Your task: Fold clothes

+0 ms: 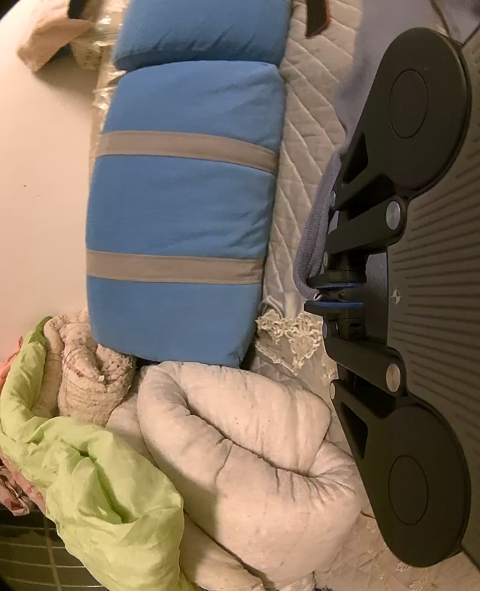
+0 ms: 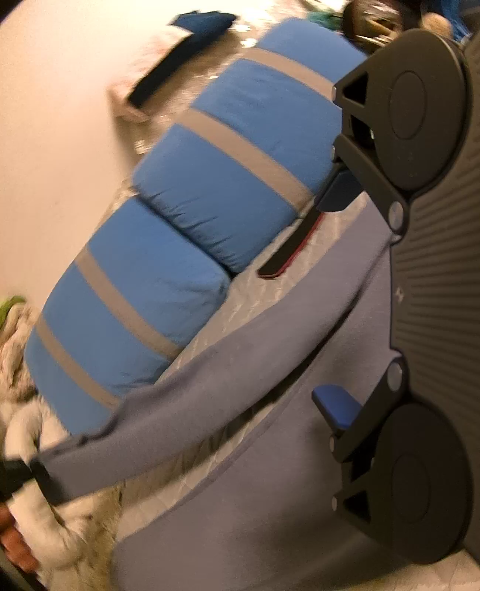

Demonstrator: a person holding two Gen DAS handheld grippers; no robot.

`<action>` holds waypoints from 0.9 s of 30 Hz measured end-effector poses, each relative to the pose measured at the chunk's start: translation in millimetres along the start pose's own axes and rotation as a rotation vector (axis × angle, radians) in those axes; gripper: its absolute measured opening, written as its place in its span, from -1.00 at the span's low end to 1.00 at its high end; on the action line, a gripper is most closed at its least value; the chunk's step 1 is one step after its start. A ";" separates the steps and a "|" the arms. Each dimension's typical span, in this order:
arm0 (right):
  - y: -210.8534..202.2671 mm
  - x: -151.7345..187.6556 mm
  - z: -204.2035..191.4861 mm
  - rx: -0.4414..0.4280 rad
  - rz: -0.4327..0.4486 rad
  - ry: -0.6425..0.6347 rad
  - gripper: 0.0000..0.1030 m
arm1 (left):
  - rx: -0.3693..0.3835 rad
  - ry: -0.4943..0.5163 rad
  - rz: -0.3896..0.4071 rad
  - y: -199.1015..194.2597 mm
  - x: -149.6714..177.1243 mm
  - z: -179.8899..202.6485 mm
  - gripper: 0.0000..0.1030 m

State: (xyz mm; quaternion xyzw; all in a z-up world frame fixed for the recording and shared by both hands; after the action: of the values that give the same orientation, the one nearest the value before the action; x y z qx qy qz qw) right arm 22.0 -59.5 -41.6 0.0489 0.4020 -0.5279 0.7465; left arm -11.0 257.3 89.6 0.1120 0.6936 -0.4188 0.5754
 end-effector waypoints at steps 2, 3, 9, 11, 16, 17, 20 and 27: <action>2.5 -5.4 -8.9 0.018 0.050 -0.070 1.00 | 0.018 -0.033 0.015 -5.9 -5.4 -0.6 -0.88; 5.1 -7.8 -12.8 0.022 0.067 -0.098 1.00 | 0.026 -0.049 0.023 -8.8 -8.0 -0.8 -0.88; 39.2 -19.4 -25.4 0.037 0.065 -0.192 0.98 | 0.074 -0.106 0.055 -18.5 -17.3 -0.3 -0.88; 50.6 -21.5 -31.1 0.042 0.058 -0.232 0.95 | 0.078 -0.108 0.066 -19.1 -17.4 0.0 -0.88; 67.3 -26.4 -47.2 0.054 0.051 -0.320 0.92 | 0.094 -0.128 0.087 -20.6 -19.5 -0.9 -0.89; 70.3 -27.4 -48.4 0.071 0.050 -0.328 0.92 | 0.098 -0.133 0.092 -21.3 -20.1 -1.2 -0.89; 79.9 -28.5 -47.5 0.118 0.024 -0.339 0.81 | 0.097 -0.133 0.099 -22.0 -20.8 -0.8 -0.89; 70.9 -26.3 -42.2 0.129 0.018 -0.364 -0.25 | 0.040 -0.080 0.087 -12.9 -14.0 0.5 -0.89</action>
State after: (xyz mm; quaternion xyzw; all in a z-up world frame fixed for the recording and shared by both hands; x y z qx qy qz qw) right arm 54.4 12.3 -77.7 0.0040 0.2254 -0.5459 0.8070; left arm -14.5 253.4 108.0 0.1364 0.6559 -0.4114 0.6180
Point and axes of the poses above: each gripper's, at about its wrist camera, not at the fingertips, and y roughly the way its jaws point, z to its right, x to its underside, the point moved 4 cm from there along y, roughly the way its jaws point, and after that the axes turned 9 degrees about -y, right-handed, at the moved point
